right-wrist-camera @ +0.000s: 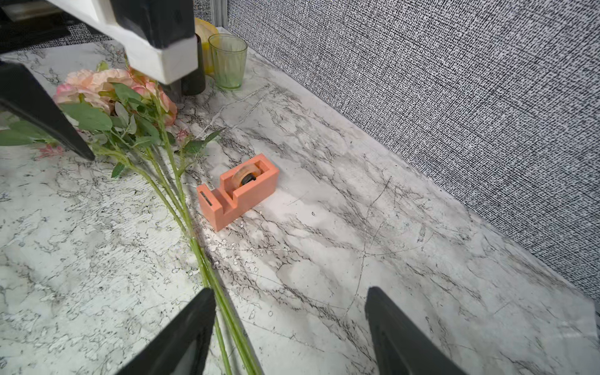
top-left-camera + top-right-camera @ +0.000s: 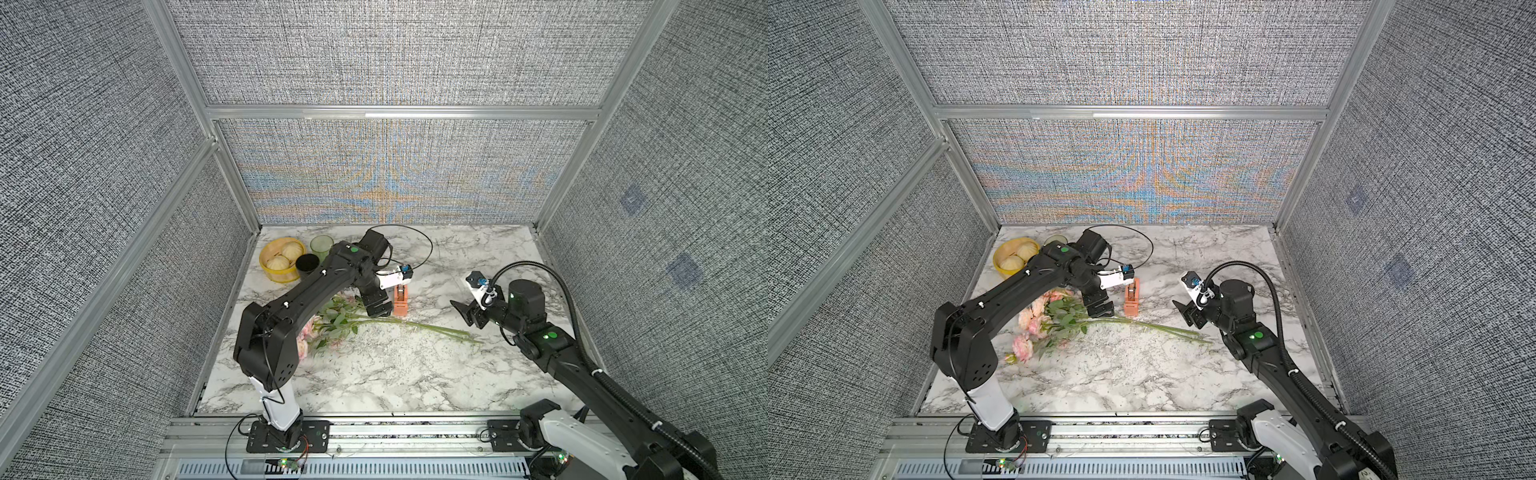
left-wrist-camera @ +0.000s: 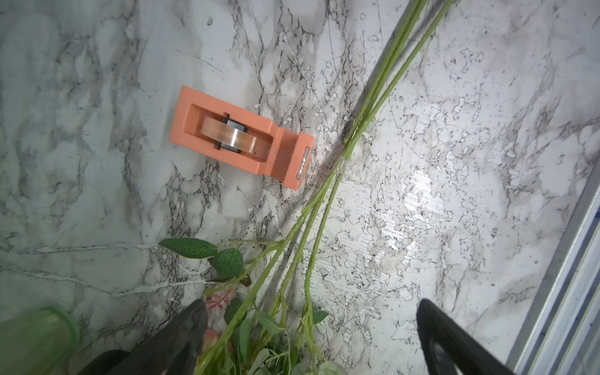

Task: Wrap bouquets with tape
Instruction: Reset both arms

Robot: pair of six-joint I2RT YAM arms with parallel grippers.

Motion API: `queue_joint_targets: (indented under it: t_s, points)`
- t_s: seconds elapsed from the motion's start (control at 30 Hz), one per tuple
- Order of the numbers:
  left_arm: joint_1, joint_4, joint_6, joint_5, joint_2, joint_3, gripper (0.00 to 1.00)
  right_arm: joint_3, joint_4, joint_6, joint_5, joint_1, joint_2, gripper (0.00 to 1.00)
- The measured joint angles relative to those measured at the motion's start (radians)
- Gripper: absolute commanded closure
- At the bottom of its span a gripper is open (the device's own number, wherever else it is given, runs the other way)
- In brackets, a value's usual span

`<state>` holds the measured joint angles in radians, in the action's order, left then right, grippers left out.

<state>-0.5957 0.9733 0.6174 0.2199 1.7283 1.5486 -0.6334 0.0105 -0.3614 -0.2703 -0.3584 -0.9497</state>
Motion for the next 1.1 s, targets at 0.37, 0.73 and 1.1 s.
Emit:
queue_joint_targets:
  t_s: [0.37,0.73,1.1]
  points:
    - [0.329,-0.681,-0.489,-0.454,-0.730,-0.756,0.00,0.043,-0.065,0.127,0.145,0.100,-0.040,0.10]
    - [0.679,-1.053,-0.697,-0.740,-0.554,-0.992,0.00,0.132,-0.273,0.311,0.282,0.264,-0.320,0.03]
    - [0.700,-1.454,-0.637,-0.364,-0.401,-1.021,0.00,0.092,-0.513,0.337,0.320,0.340,-0.539,0.01]
